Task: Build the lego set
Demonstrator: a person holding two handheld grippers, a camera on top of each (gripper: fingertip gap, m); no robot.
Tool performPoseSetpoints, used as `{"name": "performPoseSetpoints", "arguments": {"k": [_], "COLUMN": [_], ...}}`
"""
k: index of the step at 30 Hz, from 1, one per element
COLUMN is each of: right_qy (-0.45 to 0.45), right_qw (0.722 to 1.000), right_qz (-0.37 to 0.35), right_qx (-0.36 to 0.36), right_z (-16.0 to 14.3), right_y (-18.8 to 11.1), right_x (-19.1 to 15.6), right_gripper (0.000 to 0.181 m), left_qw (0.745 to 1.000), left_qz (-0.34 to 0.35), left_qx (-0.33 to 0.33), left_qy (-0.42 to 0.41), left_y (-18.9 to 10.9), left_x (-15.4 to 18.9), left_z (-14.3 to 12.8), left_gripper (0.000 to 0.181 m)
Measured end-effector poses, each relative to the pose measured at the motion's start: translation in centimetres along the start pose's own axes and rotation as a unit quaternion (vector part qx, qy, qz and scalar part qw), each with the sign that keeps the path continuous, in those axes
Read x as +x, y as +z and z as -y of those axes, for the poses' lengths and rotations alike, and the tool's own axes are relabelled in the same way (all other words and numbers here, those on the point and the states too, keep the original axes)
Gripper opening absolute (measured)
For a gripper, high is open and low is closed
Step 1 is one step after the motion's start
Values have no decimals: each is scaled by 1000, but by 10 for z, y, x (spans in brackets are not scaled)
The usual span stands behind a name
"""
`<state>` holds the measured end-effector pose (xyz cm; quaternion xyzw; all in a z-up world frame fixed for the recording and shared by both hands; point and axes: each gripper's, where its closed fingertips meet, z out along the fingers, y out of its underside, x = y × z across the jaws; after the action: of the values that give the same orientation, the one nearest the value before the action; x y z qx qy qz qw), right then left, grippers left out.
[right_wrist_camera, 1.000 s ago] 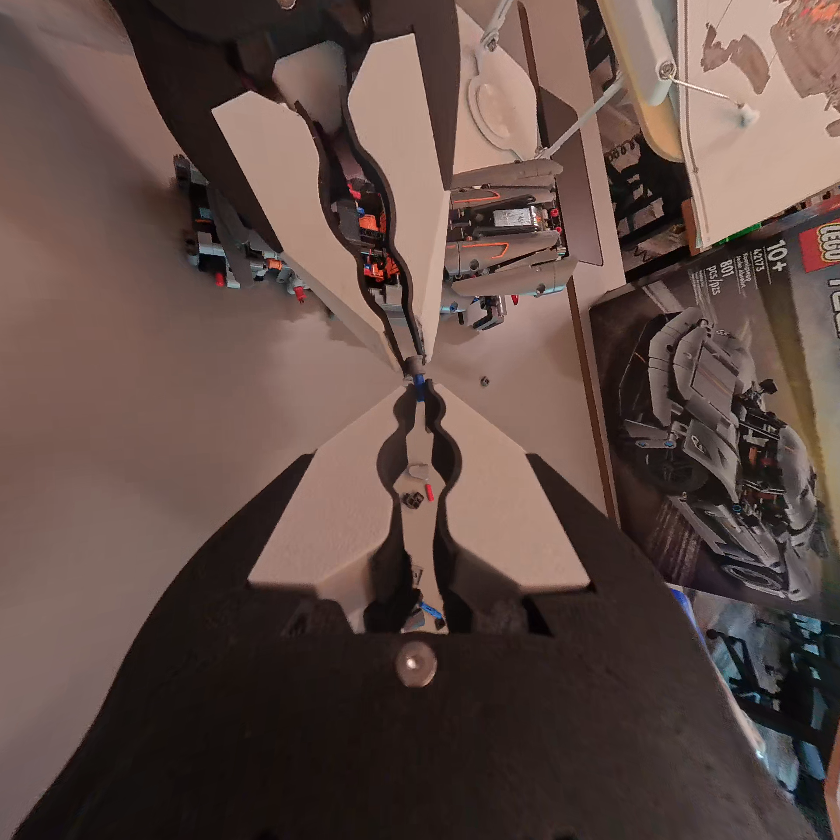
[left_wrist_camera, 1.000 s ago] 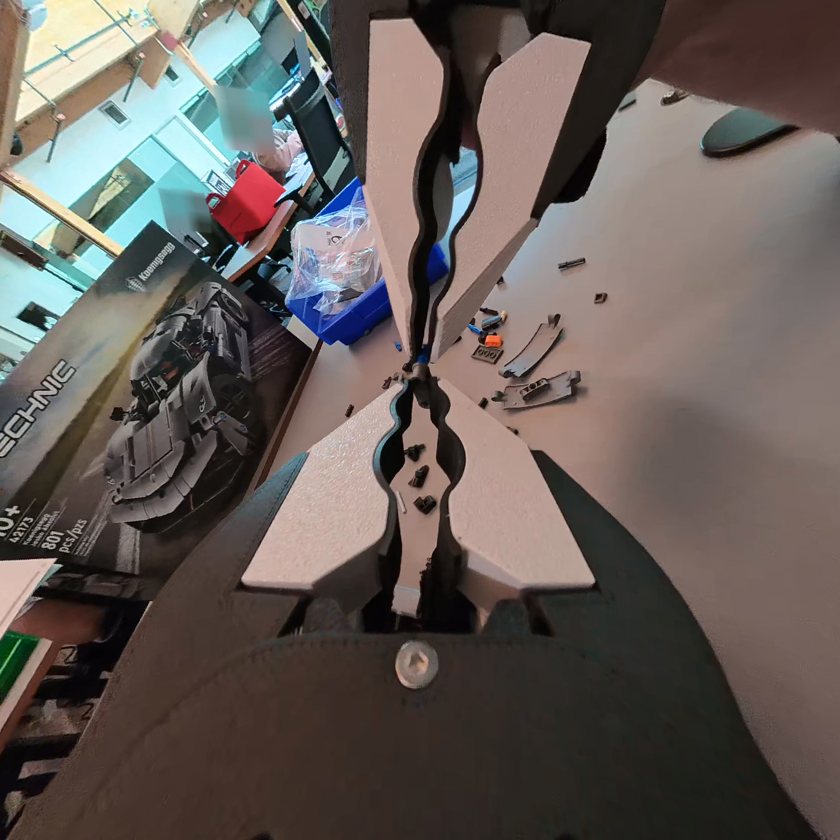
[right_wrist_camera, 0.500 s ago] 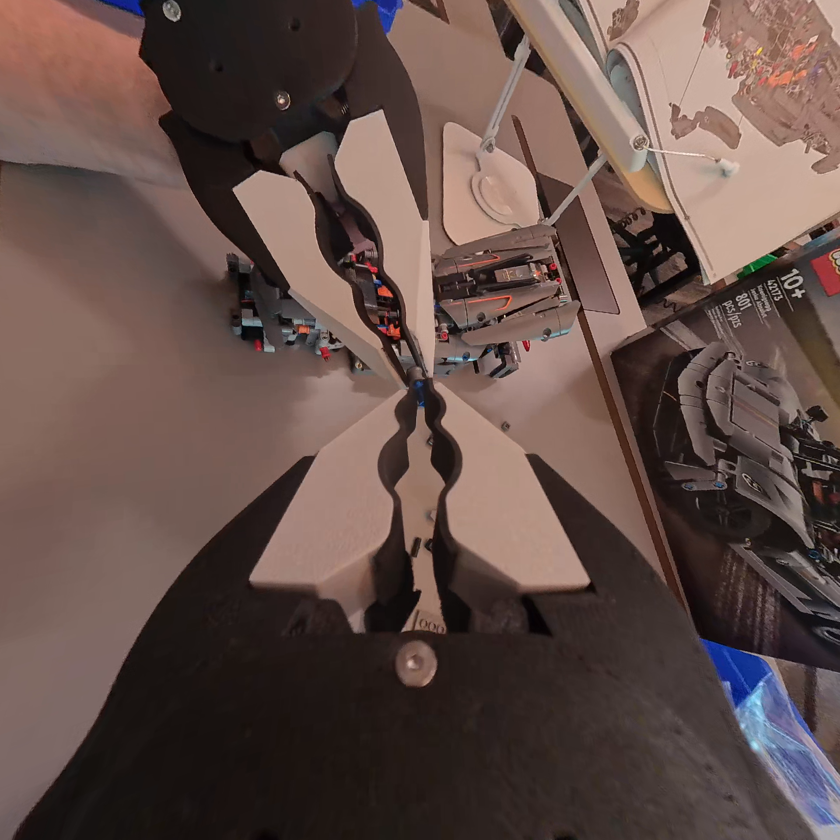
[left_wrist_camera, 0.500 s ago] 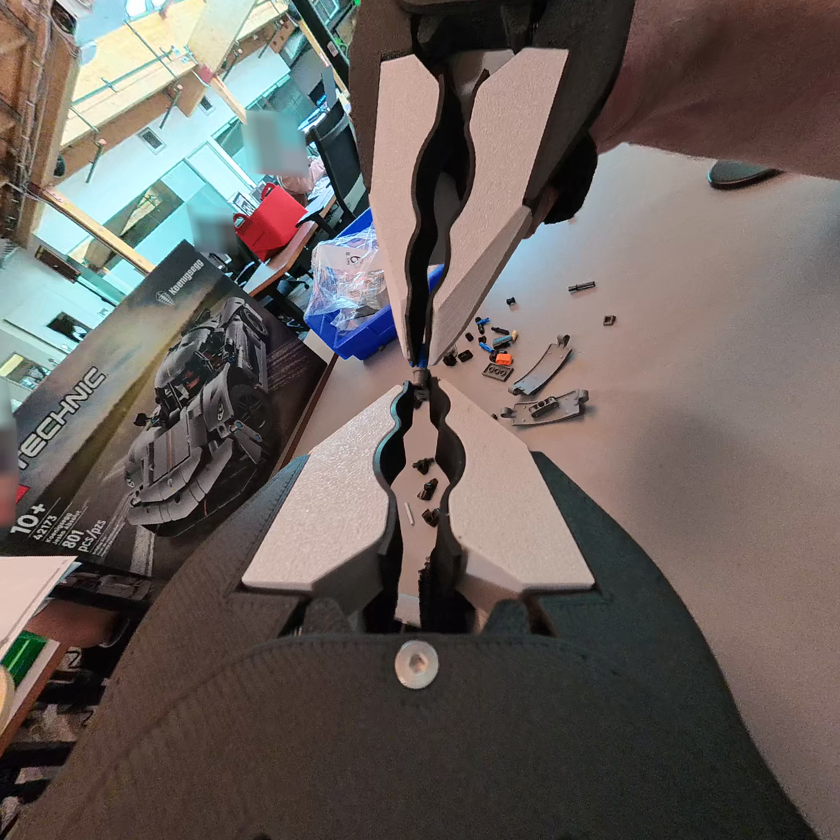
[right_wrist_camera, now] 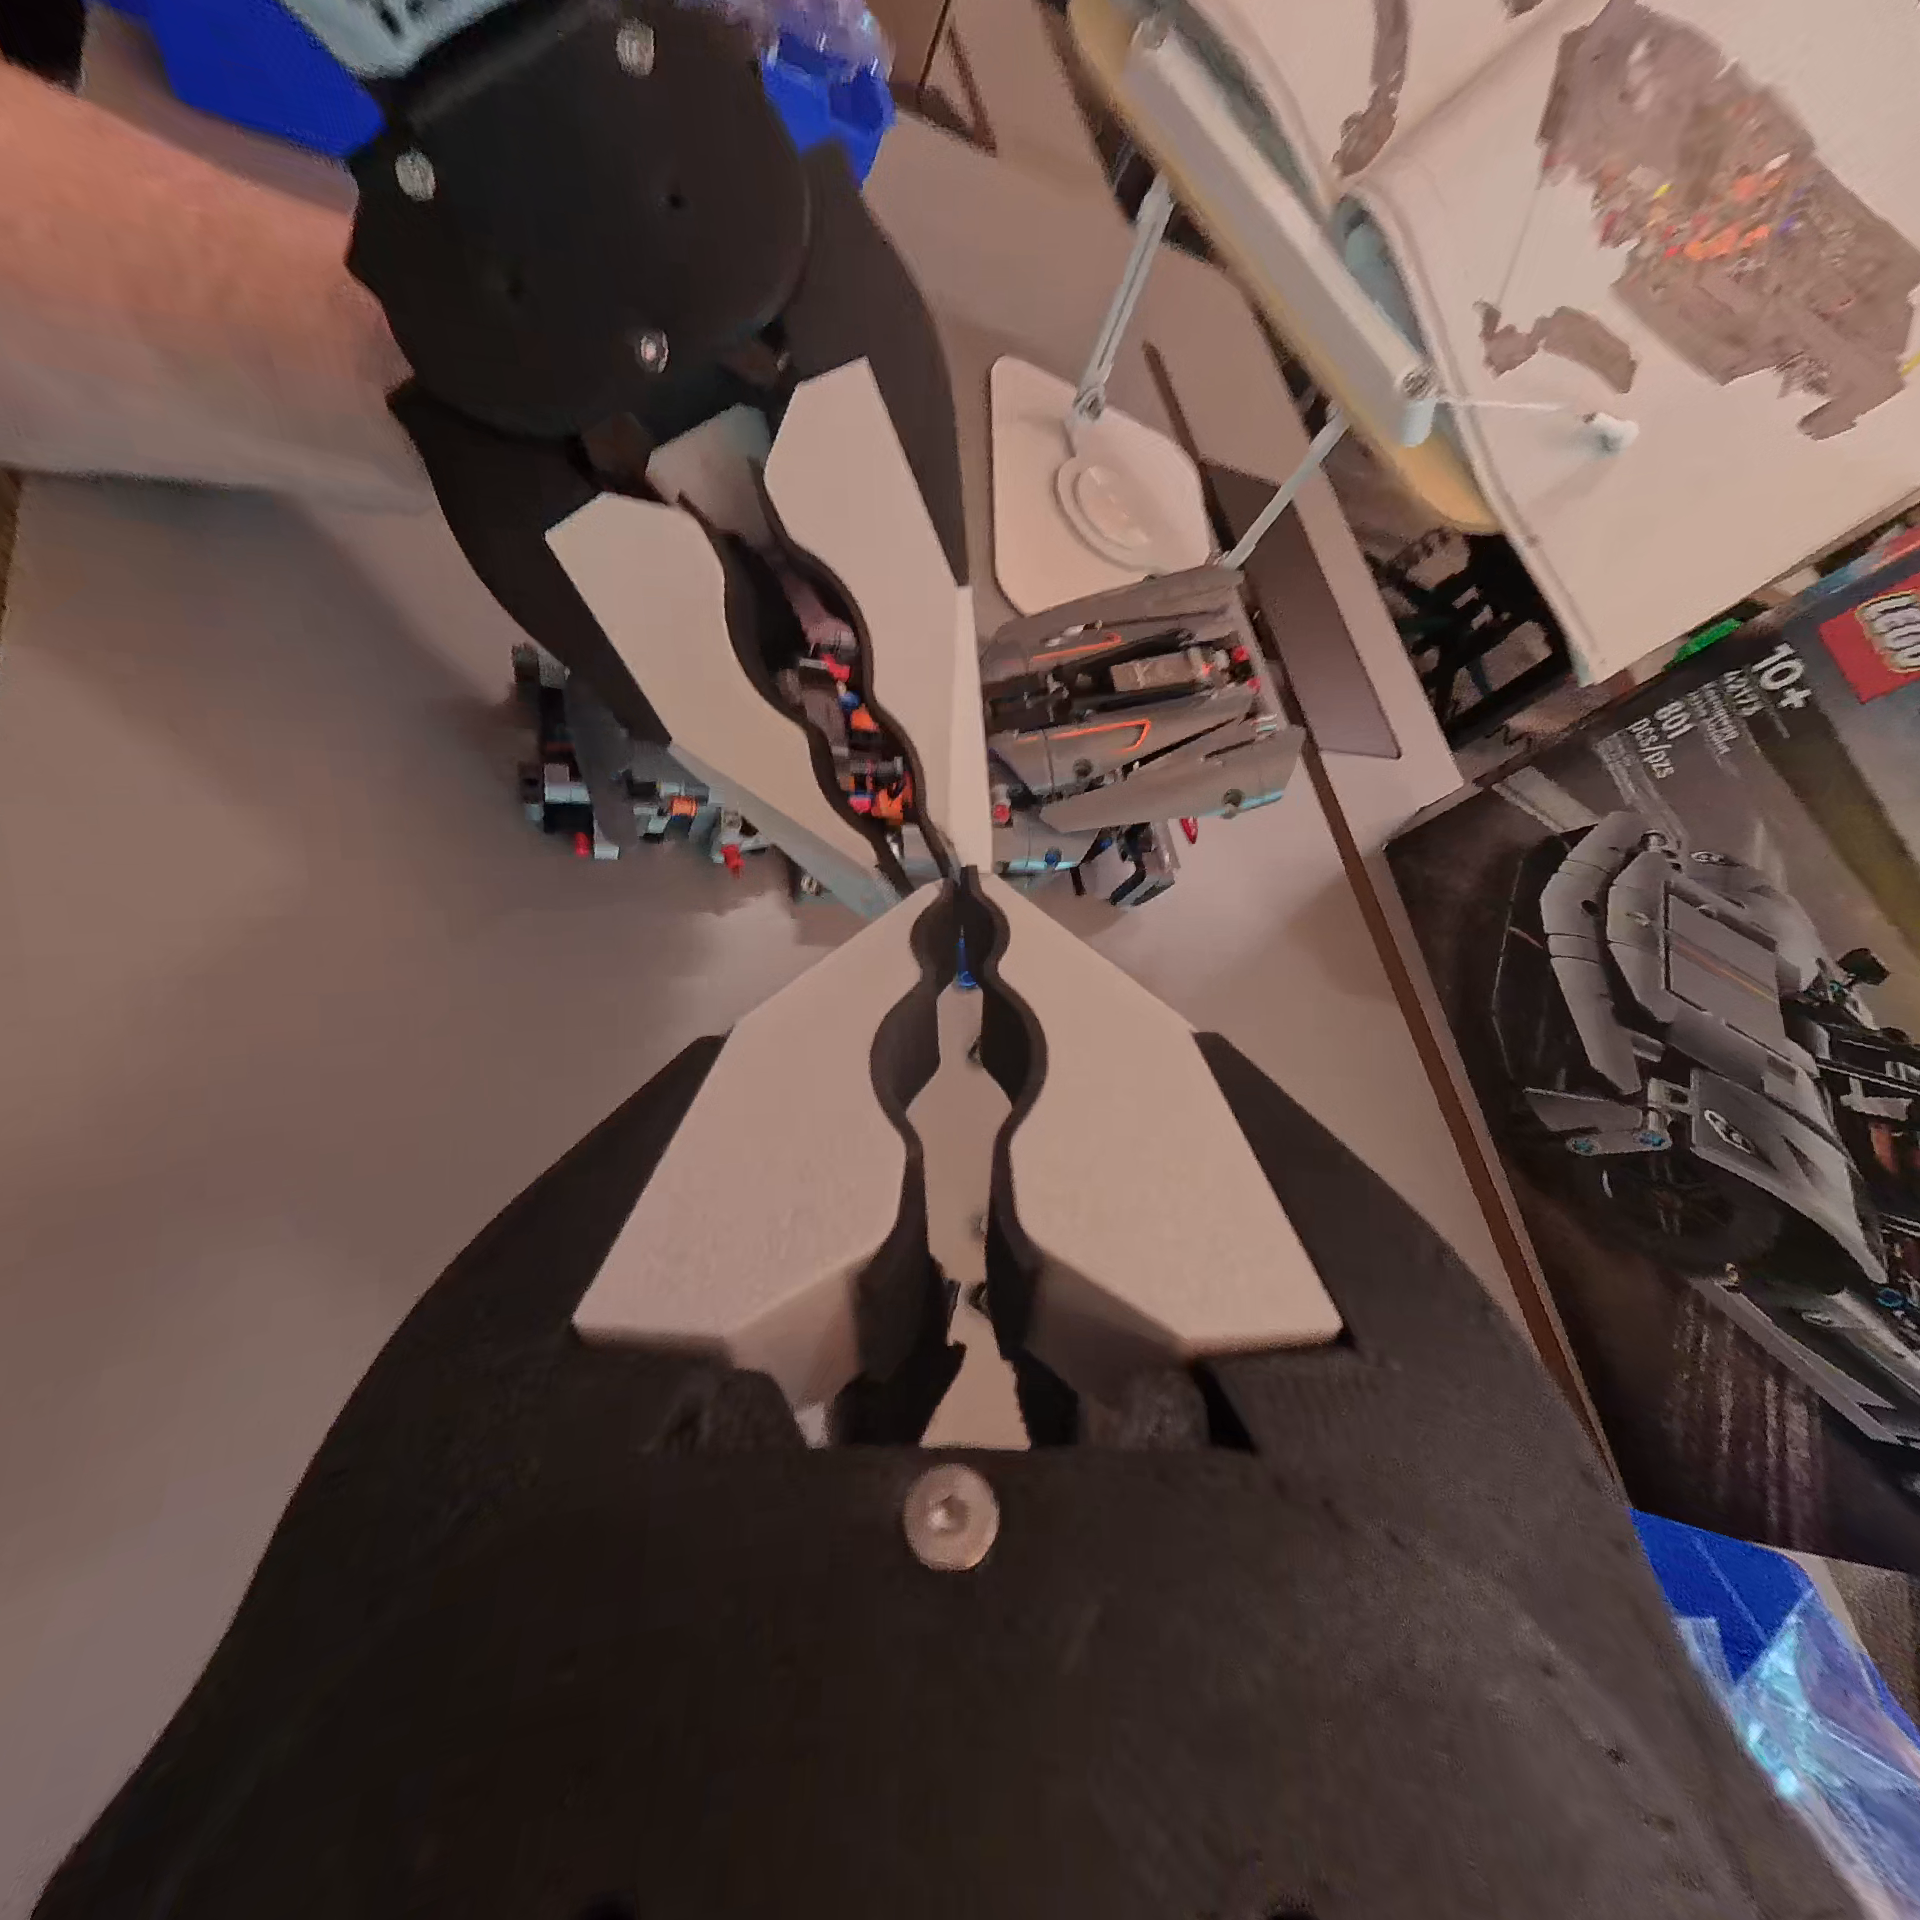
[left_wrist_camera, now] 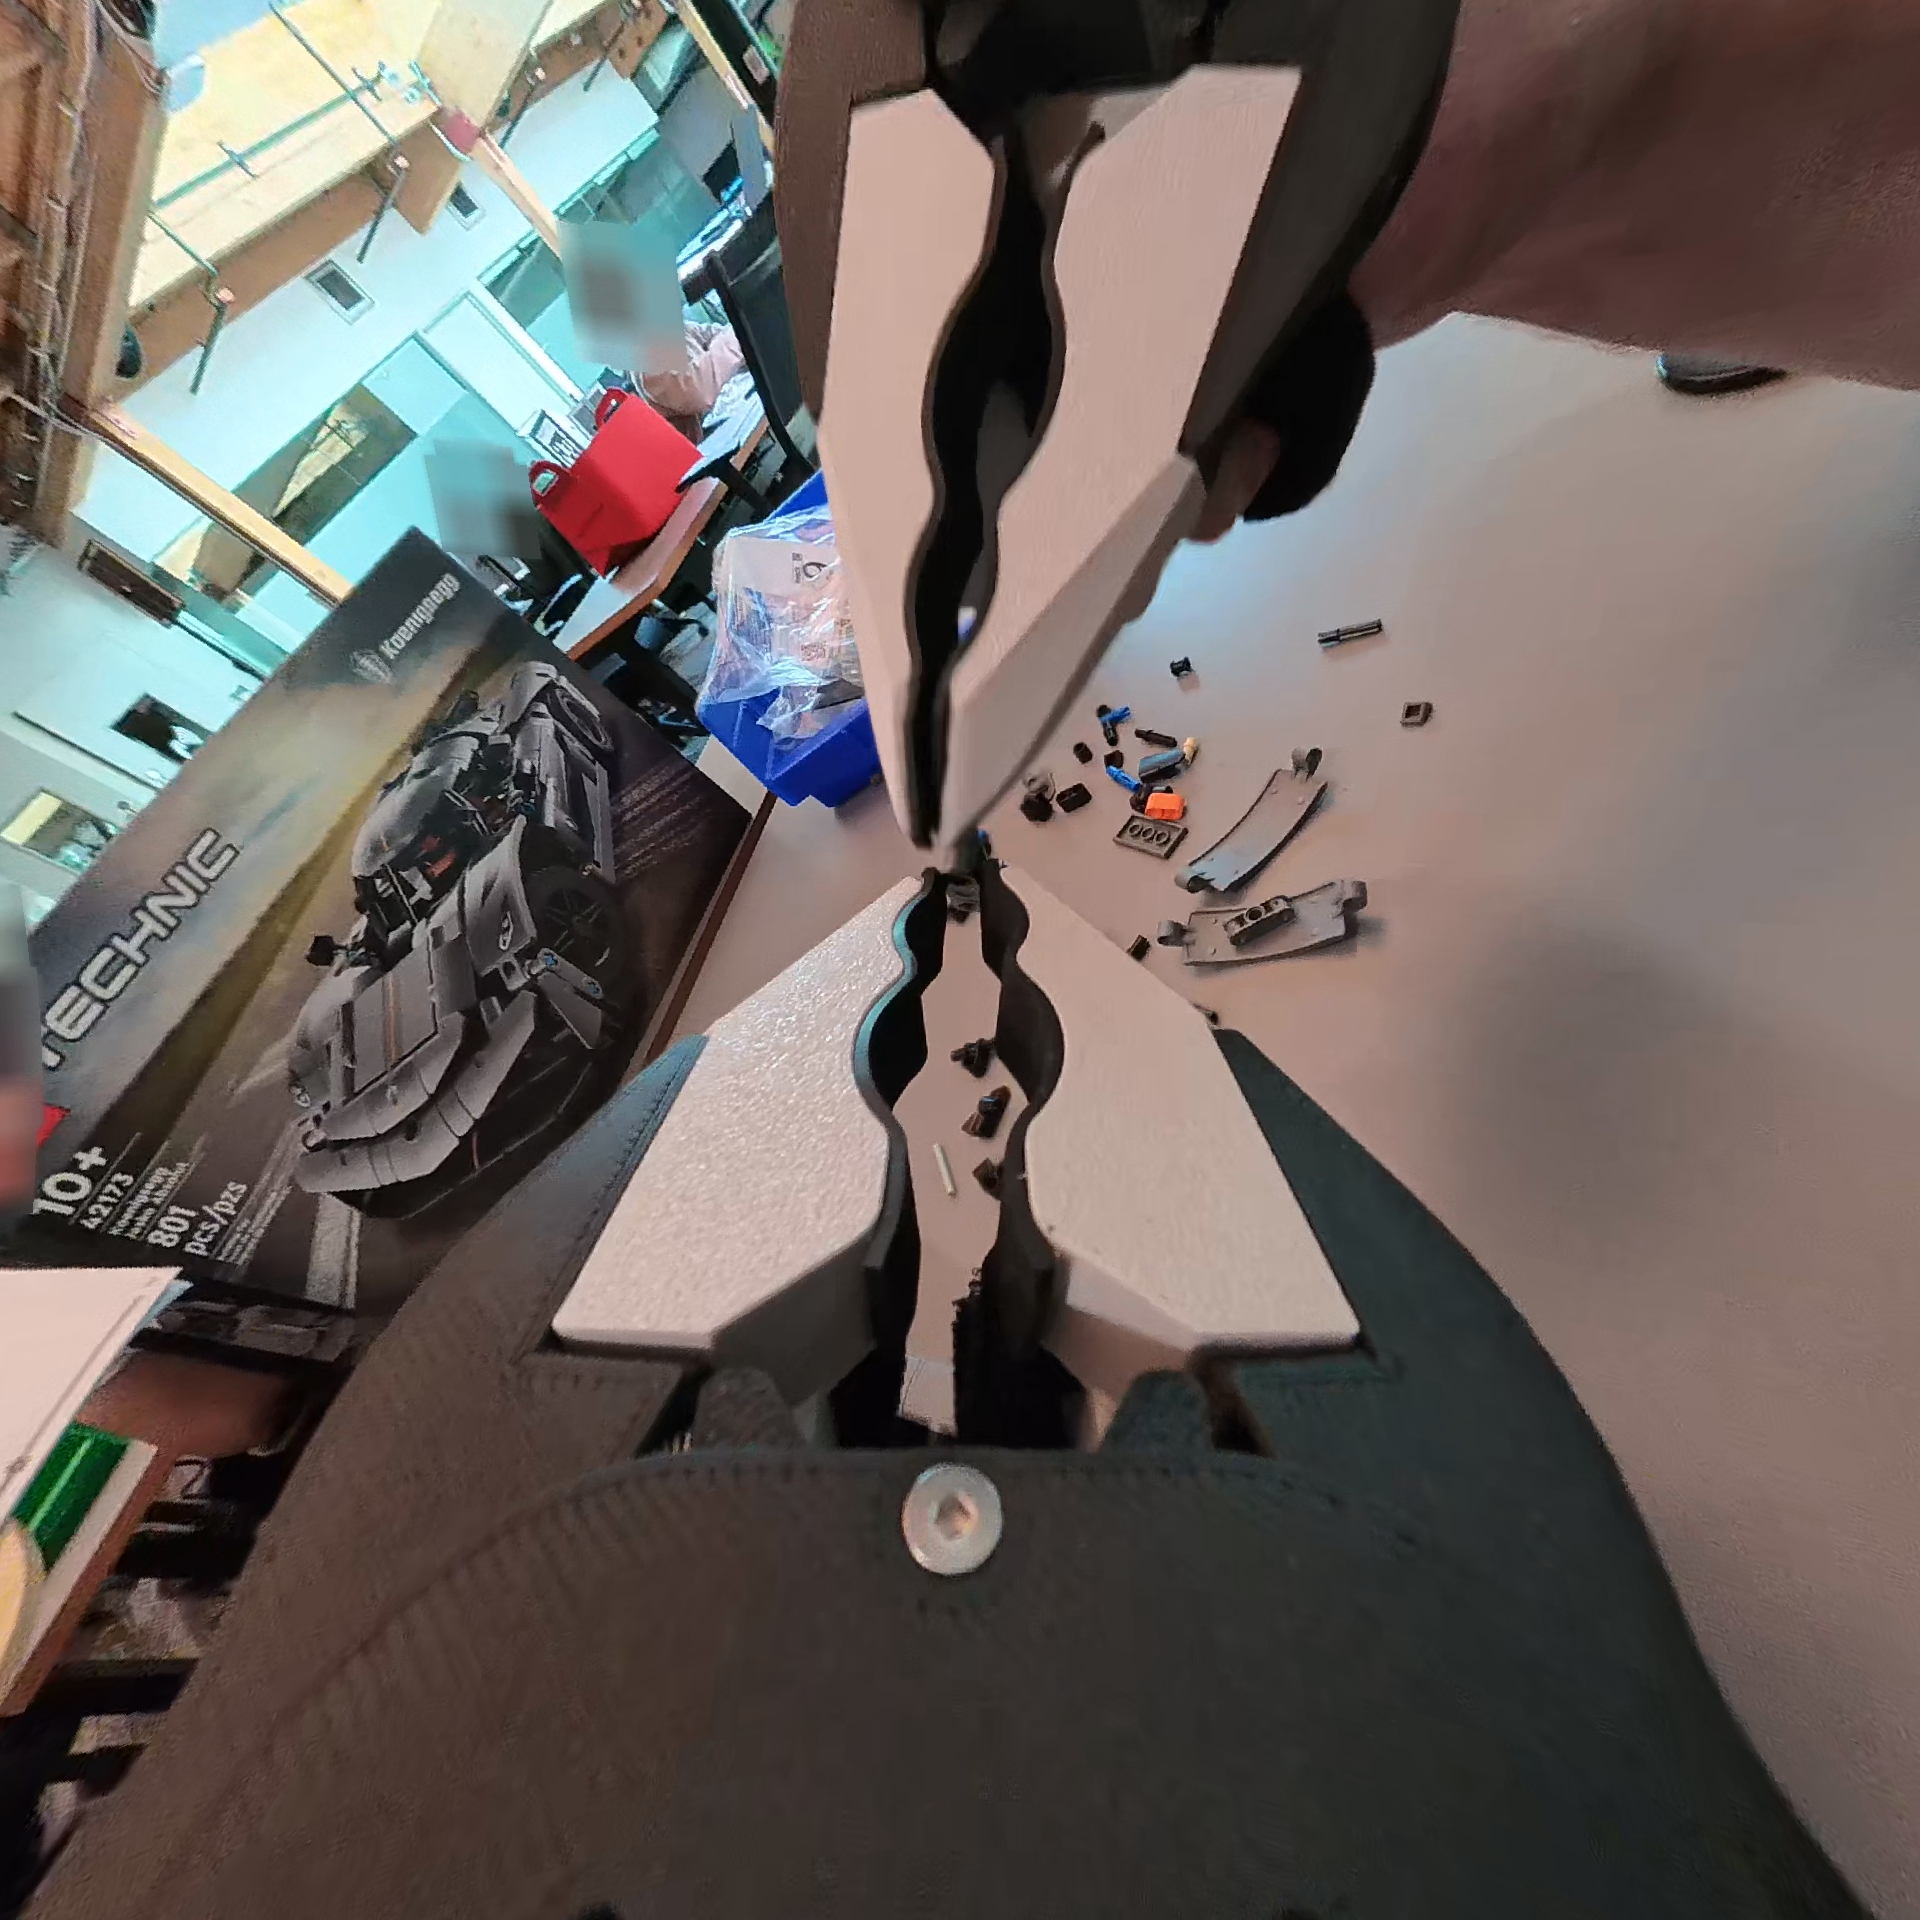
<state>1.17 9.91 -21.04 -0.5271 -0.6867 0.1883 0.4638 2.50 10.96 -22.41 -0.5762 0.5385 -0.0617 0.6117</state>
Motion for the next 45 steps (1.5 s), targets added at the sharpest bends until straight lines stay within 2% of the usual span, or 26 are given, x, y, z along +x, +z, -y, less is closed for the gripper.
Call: {"name": "performPoseSetpoints", "arguments": {"k": [2,6,9,15,22,24,26,29,40,45], "right_qy": [15,7,-8,-37,-77,-86,-88,-83,-20,69], "right_qw": [999,998,997,992,985,984,983,983,994,995], "right_qz": [-10,-47,-76,-115,-149,-154,-160,-164,-110,-63], "right_qx": [29,30,3,-29,-28,-31,-26,-21,-17,40], "right_z": [6,6,-1,-5,2,2,3,2,-1,6], "right_y": [-6,-16,-14,-4,5,8,9,10,10,2], "right_x": [6,15,15,14,13,13,13,14,8,2], "right_gripper": [14,27,30,35,31,27,12,11,10,9], "left_qw": [1000,995,988,977,960,956,955,951,951,953], "left_qz": [0,-16,-29,-53,-78,-84,-88,-93,-106,-111], "left_qx": [-4,34,66,84,110,118,117,119,118,140], "left_qy": [-16,-90,-137,-191,-244,-254,-258,-269,-265,-246], "left_y": [0,-10,-17,-18,-19,-20,-18,-17,-17,-21], "left_x": [-3,-13,-19,-20,-21,-21,-20,-20,-15,-11], "left_z": [-7,-4,4,7,11,13,12,11,9,19], "left_gripper": [5,5,4,5,4,4,4,4,5,4]}}
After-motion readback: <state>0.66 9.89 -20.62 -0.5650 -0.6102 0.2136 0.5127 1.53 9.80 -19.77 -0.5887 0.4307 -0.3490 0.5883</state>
